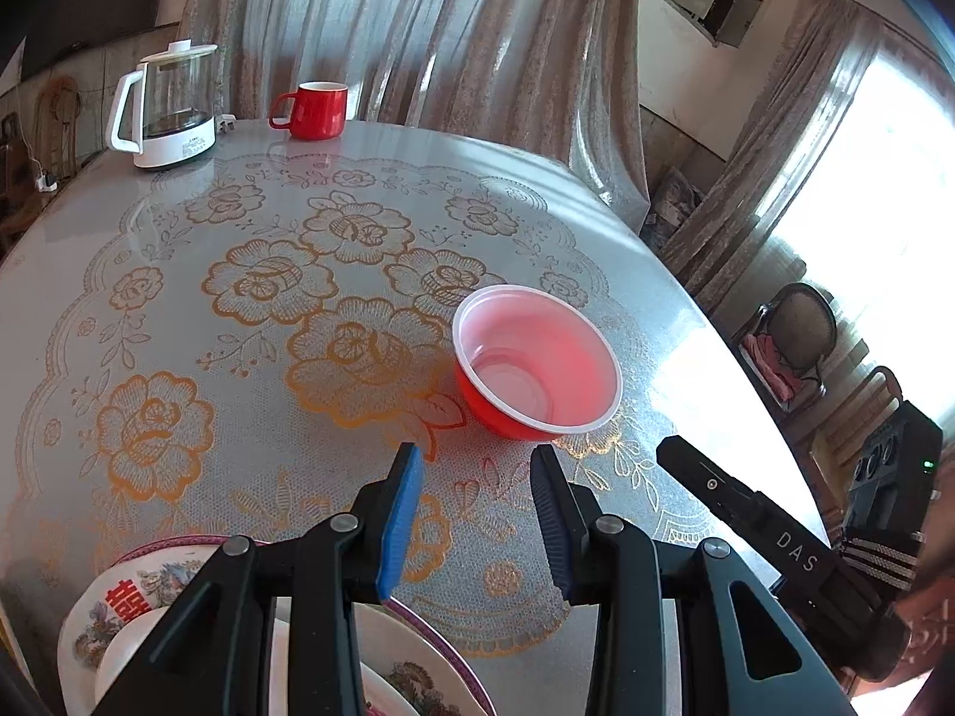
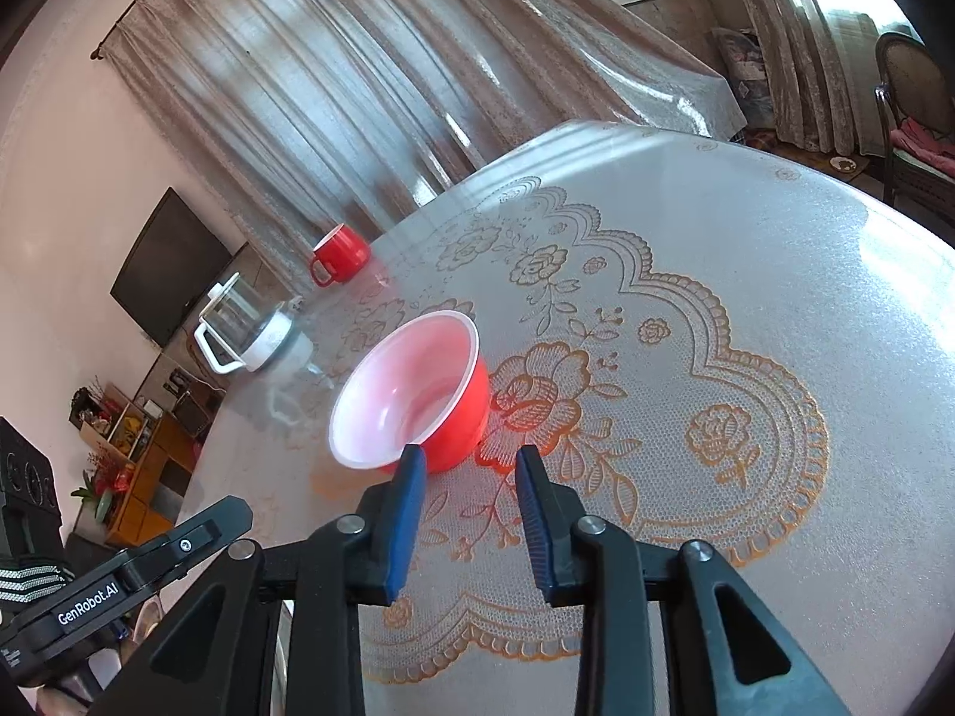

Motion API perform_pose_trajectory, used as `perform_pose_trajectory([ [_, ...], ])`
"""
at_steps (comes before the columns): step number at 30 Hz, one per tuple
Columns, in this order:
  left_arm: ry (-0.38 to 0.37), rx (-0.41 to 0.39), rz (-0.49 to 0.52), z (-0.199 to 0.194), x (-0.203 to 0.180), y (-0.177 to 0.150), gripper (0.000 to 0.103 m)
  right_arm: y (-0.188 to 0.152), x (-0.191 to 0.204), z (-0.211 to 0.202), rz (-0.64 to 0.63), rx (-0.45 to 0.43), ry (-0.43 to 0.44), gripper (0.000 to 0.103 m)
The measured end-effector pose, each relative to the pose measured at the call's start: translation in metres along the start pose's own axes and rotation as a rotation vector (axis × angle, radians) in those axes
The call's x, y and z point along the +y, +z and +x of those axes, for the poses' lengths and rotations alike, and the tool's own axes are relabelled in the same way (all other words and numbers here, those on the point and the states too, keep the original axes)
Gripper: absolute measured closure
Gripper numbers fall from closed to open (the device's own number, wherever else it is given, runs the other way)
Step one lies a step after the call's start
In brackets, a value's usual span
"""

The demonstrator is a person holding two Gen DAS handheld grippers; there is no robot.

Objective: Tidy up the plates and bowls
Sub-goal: 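Move both open tools over the plate stack toward the red bowl, then close both tools on the rim of the red bowl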

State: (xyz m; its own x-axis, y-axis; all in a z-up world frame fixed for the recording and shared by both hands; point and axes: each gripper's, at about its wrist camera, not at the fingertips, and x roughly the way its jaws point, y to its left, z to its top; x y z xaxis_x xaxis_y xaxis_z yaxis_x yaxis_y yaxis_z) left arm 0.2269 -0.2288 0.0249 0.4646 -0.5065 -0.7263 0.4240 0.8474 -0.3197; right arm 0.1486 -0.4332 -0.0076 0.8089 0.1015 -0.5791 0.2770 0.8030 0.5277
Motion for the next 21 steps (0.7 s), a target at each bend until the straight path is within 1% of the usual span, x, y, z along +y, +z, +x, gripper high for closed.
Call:
perform_pose_trajectory([
  [2, -0.011, 0.008, -0.022, 0.006, 0.003, 0.005, 0.066, 0.001, 0.002, 0.007, 0.0, 0.009, 0.007, 0.078],
  [5, -0.036, 0.008, -0.045, 0.014, 0.006, 0.013, 0.066, 0.004, 0.004, 0.014, 0.006, 0.015, 0.014, 0.08],
  [7, -0.03, 0.005, -0.052, 0.019, 0.007, 0.018, 0.066, 0.007, 0.006, 0.018, 0.011, 0.012, 0.015, 0.081],
  [14, -0.072, 0.026, -0.136, 0.047, 0.019, 0.039, 0.066, 0.02, 0.008, 0.037, 0.025, 0.022, -0.006, 0.085],
  [16, -0.078, 0.034, -0.161, 0.054, 0.021, 0.042, 0.066, 0.022, 0.009, 0.042, 0.023, 0.027, -0.012, 0.089],
  [17, -0.075, 0.038, -0.17, 0.057, 0.022, 0.044, 0.068, 0.023, 0.01, 0.045, 0.019, 0.029, -0.014, 0.092],
  [18, -0.074, 0.047, -0.18, 0.061, 0.023, 0.044, 0.073, 0.023, 0.011, 0.046, 0.014, 0.03, -0.012, 0.094],
  [21, -0.086, 0.075, -0.214, 0.073, 0.027, 0.046, 0.078, 0.022, 0.016, 0.051, -0.013, 0.038, -0.013, 0.095],
])
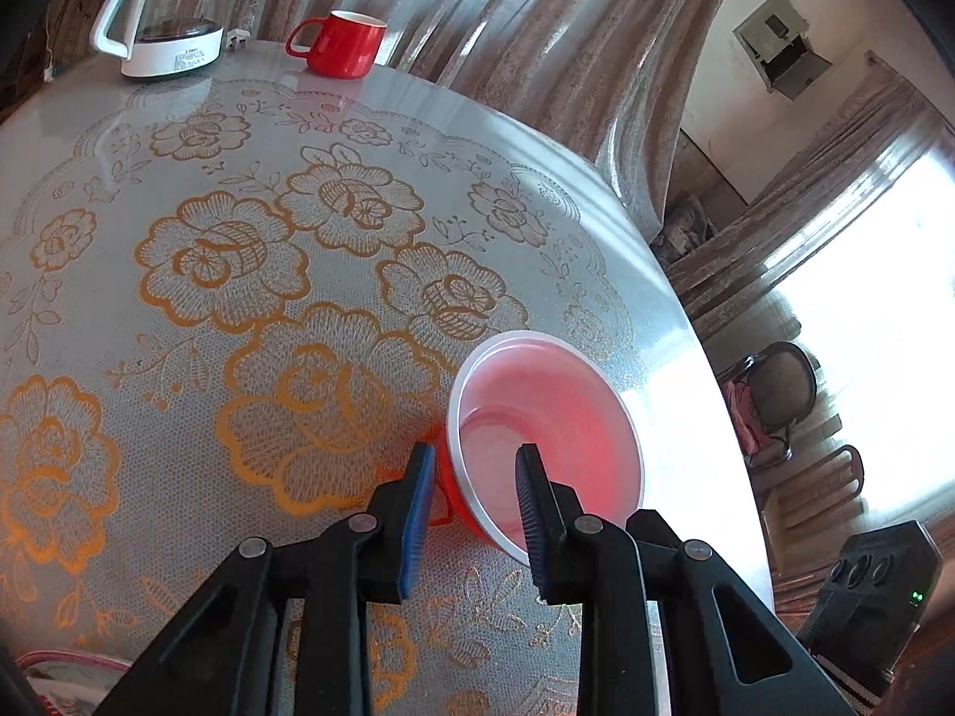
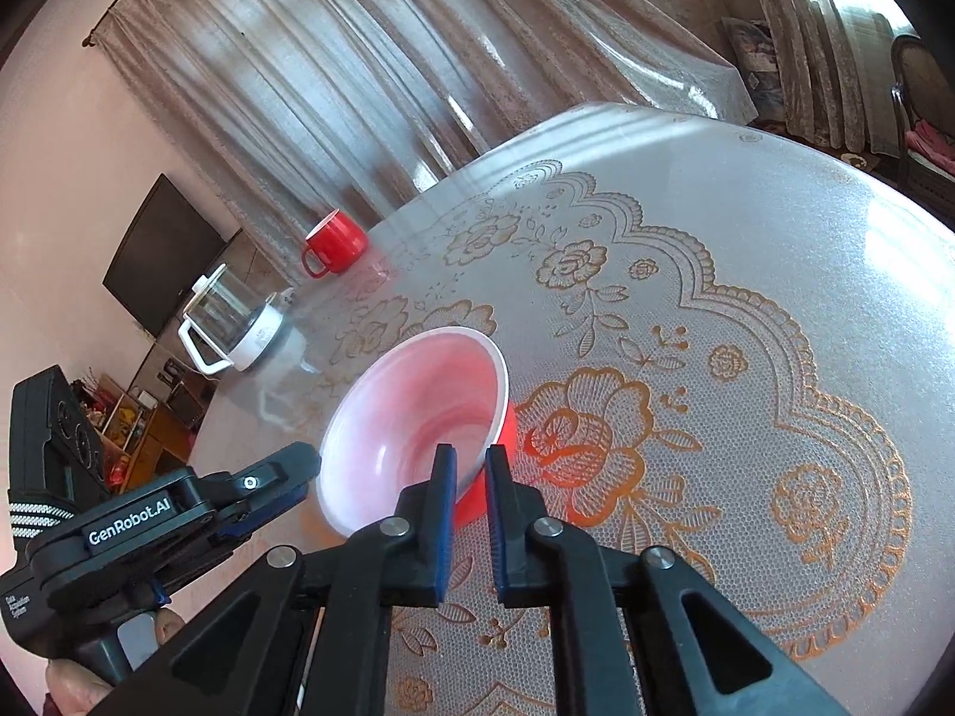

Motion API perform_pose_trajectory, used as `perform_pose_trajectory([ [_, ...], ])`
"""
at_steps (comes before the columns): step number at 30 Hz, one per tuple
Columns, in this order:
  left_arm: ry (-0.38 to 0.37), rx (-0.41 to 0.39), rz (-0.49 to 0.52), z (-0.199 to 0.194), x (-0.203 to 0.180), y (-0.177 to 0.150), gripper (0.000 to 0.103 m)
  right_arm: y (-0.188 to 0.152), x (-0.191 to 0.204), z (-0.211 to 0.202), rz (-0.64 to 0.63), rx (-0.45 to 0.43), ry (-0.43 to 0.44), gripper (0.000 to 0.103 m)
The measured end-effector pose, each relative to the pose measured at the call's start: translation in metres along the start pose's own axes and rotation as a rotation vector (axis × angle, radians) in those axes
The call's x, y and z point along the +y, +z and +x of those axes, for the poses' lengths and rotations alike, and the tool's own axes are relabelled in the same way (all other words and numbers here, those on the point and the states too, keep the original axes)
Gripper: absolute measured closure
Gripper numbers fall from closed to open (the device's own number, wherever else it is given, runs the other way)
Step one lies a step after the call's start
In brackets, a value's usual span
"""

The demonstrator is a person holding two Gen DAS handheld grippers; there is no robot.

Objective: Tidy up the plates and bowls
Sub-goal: 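Close both tools on the rim of the red bowl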

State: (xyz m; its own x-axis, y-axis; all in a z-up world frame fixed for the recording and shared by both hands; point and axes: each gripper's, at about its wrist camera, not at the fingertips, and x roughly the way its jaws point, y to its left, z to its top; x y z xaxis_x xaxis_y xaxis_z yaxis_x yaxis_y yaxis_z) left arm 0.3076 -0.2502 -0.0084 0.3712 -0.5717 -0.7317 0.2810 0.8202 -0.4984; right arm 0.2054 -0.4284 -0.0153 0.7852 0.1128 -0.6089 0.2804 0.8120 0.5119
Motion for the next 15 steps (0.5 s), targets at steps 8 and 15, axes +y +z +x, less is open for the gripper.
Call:
perform_pose_trajectory([
  [8, 0.007, 0.019, -0.006, 0.005, 0.005, -0.004, 0.092, 0.0, 0.001, 0.003, 0.005, 0.002, 0.004, 0.094],
  [15, 0.047, 0.004, -0.002, -0.016, 0.015, -0.012, 0.092, -0.007, 0.01, 0.002, -0.003, 0.022, 0.028, 0.094],
])
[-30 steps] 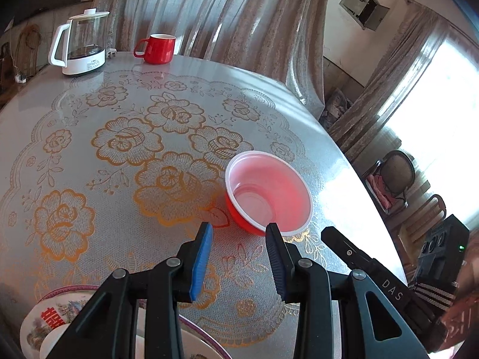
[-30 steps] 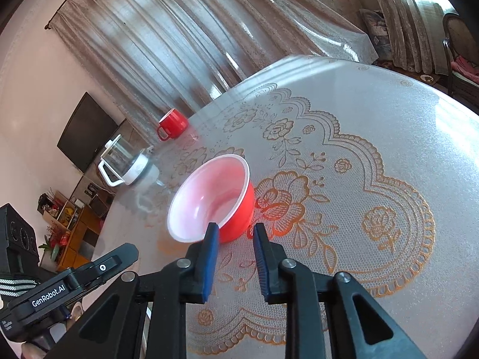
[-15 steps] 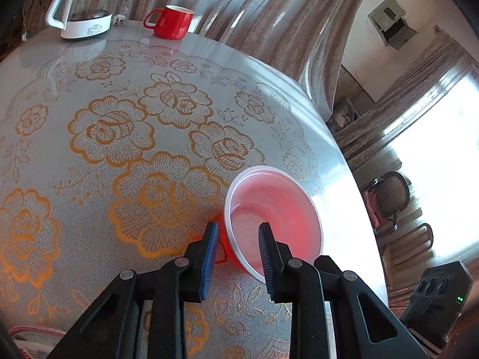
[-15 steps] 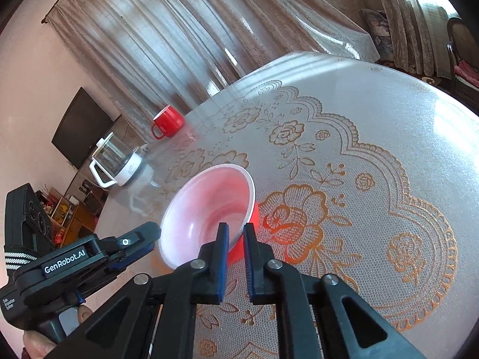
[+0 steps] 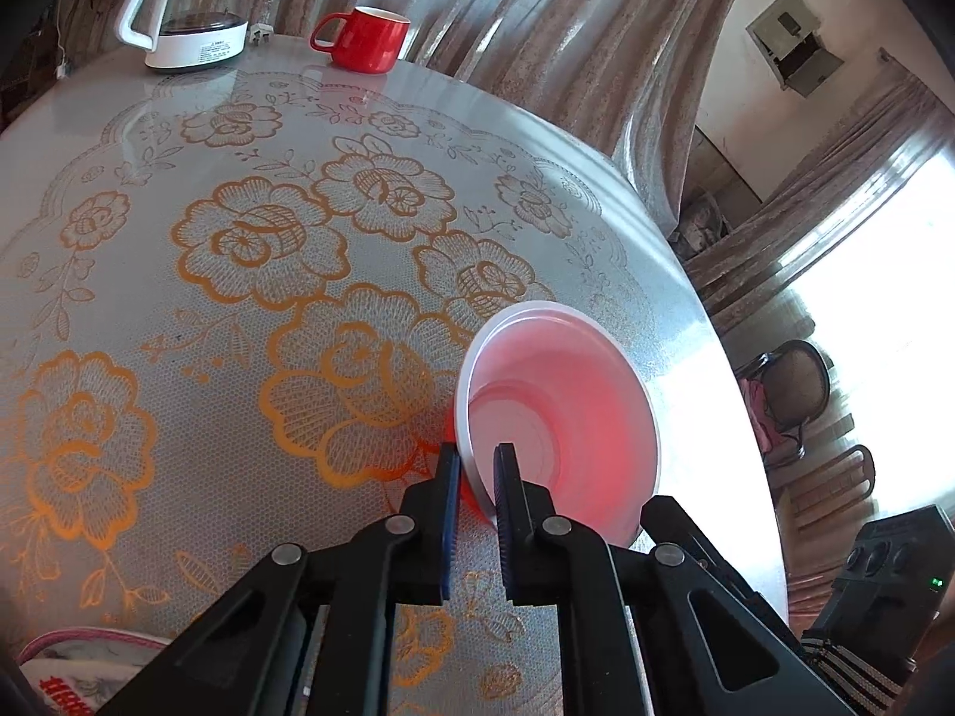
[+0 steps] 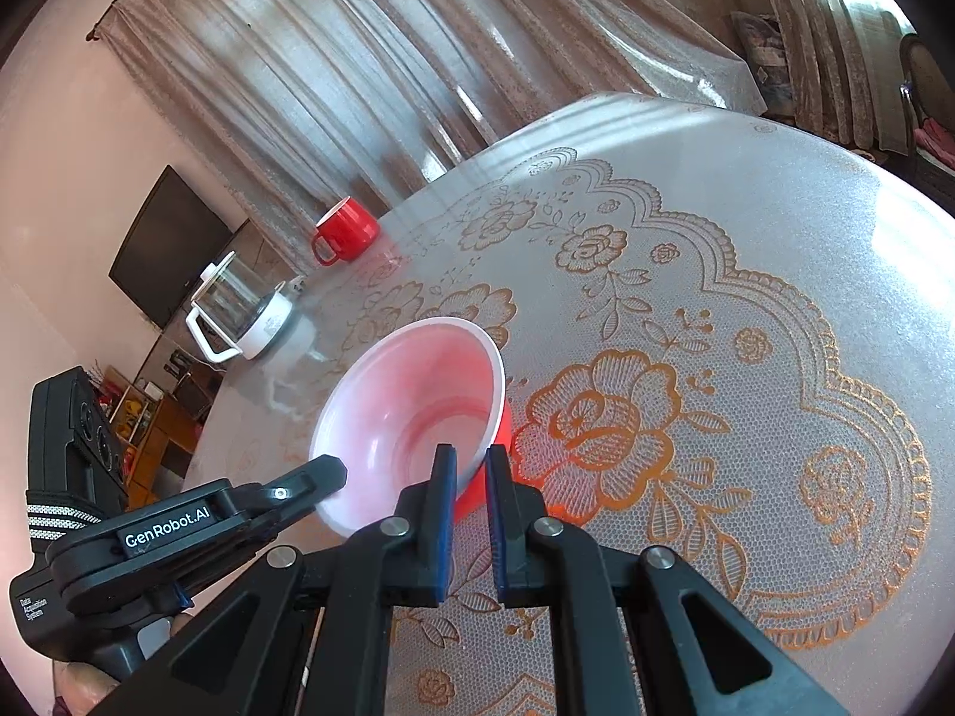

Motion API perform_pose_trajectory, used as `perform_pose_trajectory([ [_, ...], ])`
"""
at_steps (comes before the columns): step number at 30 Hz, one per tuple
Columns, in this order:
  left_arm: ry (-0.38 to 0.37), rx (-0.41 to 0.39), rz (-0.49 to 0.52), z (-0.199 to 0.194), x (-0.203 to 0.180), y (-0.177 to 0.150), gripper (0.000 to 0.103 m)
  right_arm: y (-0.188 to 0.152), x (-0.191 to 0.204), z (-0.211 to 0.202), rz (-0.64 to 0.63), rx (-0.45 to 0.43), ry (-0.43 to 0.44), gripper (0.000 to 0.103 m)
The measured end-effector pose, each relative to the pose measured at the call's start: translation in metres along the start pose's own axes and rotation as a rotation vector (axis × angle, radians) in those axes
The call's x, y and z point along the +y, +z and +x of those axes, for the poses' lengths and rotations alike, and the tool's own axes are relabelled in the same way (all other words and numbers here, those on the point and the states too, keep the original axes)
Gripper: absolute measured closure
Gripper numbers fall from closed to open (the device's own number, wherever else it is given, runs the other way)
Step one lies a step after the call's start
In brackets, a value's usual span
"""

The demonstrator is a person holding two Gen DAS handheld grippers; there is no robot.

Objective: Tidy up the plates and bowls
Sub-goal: 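Close both tools on the rim of the red bowl, then lift the red bowl and carry it over the steel bowl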

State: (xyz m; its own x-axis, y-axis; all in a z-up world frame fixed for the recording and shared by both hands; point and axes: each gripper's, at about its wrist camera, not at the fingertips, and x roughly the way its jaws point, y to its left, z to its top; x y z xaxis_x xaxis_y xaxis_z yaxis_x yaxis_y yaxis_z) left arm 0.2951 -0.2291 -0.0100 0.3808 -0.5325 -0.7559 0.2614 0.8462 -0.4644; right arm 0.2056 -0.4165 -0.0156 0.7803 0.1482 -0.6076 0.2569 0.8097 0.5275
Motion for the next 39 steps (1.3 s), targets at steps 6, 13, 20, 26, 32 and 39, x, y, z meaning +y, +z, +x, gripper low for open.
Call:
perform_pose_trajectory([
  [6, 0.049, -0.008, -0.018, -0.022, 0.021, -0.01, 0.092, -0.011, 0.018, 0.002, -0.011, 0.038, 0.045, 0.094],
  [13, 0.078, -0.026, -0.045, -0.047, 0.051, -0.019, 0.092, -0.03, 0.046, 0.01, -0.046, 0.091, 0.074, 0.094],
  [20, 0.094, -0.056, -0.076, -0.07, 0.078, -0.024, 0.092, -0.042, 0.072, 0.02, -0.068, 0.136, 0.1, 0.094],
  [26, 0.095, -0.085, -0.12, -0.09, 0.103, -0.029, 0.092, -0.049, 0.099, 0.028, -0.108, 0.157, 0.123, 0.094],
  [32, 0.122, -0.116, -0.145, -0.106, 0.122, -0.035, 0.092, -0.06, 0.123, 0.039, -0.143, 0.188, 0.138, 0.094],
  [39, 0.149, -0.203, -0.1, -0.141, 0.122, -0.041, 0.092, -0.068, 0.149, 0.043, -0.187, 0.198, 0.169, 0.094],
])
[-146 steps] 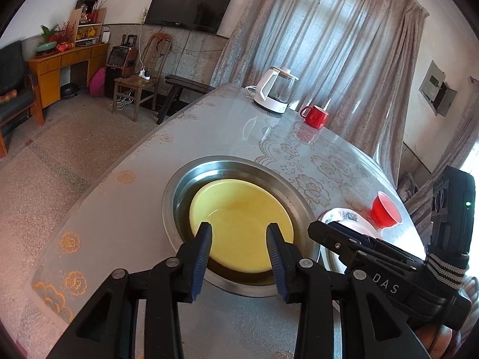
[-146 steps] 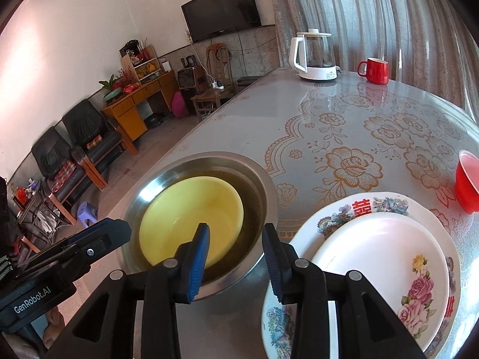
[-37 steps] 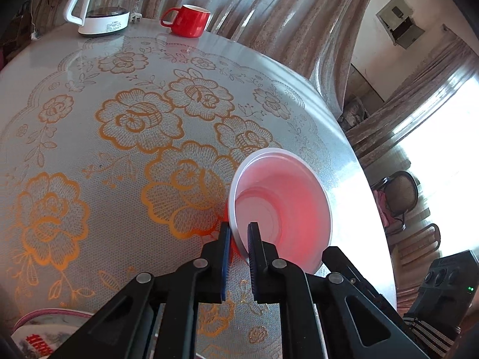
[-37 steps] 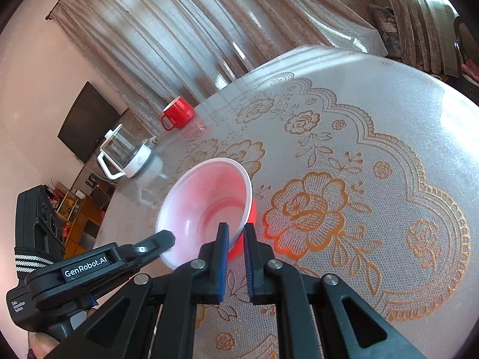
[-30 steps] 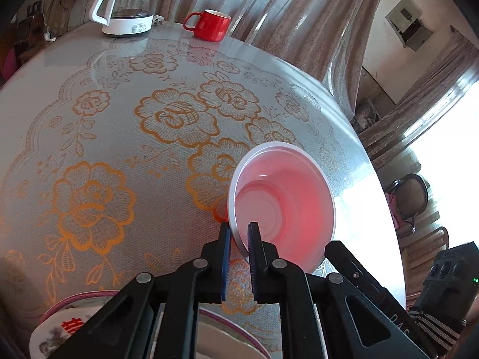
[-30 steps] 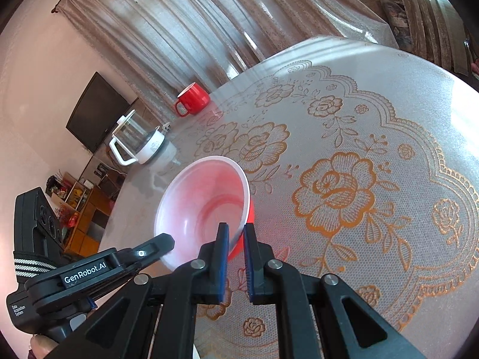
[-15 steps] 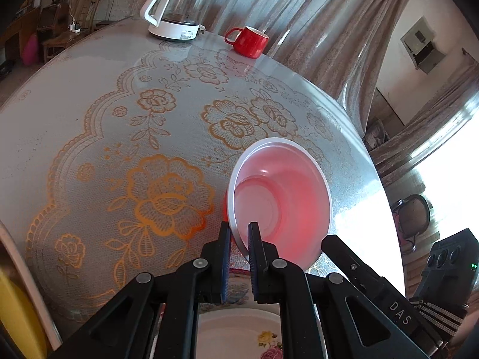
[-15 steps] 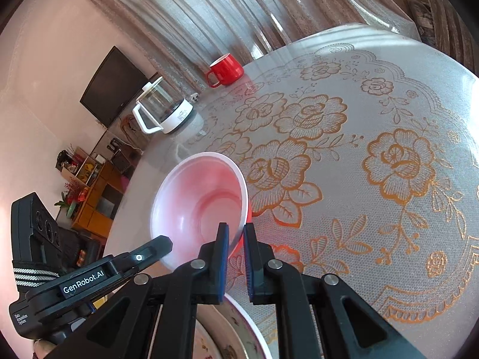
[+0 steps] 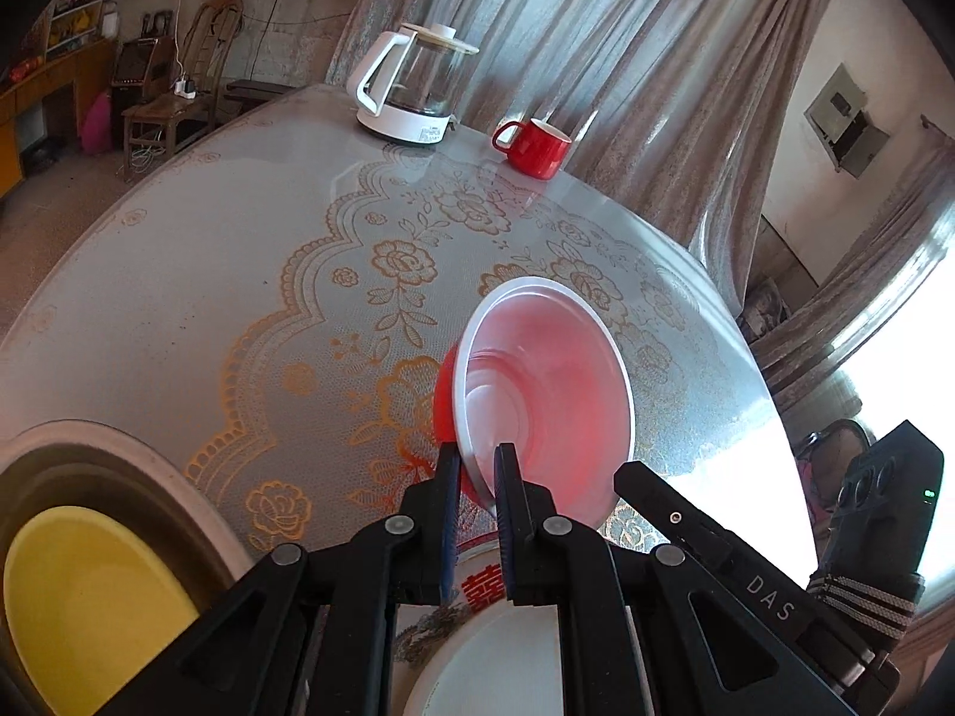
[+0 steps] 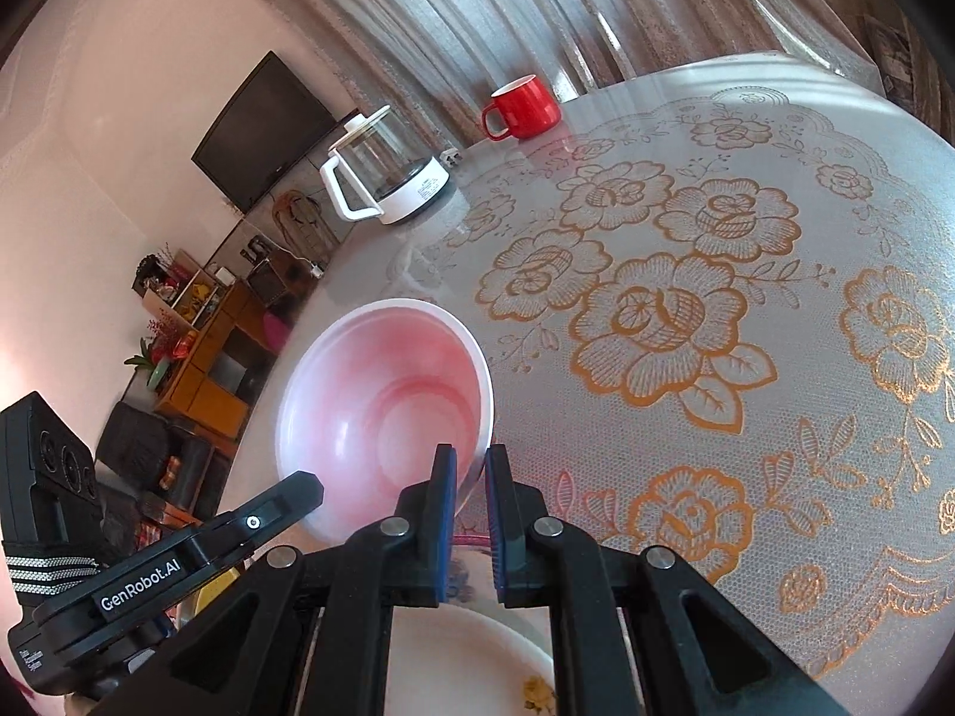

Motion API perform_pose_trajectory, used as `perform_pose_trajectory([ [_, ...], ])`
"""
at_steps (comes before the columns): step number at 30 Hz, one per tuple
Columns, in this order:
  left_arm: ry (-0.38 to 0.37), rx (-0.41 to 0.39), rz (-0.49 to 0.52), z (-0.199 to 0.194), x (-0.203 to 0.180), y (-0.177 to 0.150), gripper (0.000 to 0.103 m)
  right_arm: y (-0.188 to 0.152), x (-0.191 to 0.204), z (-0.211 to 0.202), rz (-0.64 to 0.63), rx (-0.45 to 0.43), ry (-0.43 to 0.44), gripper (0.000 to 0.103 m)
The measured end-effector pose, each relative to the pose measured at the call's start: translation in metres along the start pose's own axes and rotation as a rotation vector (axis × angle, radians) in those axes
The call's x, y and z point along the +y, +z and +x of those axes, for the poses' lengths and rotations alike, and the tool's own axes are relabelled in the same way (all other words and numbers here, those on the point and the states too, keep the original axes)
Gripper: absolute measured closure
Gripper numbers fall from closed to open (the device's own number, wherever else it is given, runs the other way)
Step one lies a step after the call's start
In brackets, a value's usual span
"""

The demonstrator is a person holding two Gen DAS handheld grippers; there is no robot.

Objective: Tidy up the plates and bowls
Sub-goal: 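Lift the red bowl and carry it over the steel bowl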

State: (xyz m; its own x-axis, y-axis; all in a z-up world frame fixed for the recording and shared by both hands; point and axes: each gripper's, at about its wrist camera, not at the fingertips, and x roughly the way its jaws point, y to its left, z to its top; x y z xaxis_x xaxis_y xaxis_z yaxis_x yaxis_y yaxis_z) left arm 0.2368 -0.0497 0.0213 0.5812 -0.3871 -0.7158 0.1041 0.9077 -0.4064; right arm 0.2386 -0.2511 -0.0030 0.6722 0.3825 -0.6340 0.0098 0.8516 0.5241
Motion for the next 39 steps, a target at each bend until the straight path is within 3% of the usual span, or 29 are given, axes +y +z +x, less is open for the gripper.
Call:
perform_pose_trajectory([
  [22, -0.028, -0.1, -0.029, -0.066, 0.031, -0.031, 0.092, -0.027, 0.048, -0.015, -0.07, 0.008, 0.08, 0.094],
  [39, 0.043, -0.166, -0.023, -0.108, 0.05, -0.066, 0.092, -0.061, 0.08, -0.022, -0.151, 0.044, 0.144, 0.094],
])
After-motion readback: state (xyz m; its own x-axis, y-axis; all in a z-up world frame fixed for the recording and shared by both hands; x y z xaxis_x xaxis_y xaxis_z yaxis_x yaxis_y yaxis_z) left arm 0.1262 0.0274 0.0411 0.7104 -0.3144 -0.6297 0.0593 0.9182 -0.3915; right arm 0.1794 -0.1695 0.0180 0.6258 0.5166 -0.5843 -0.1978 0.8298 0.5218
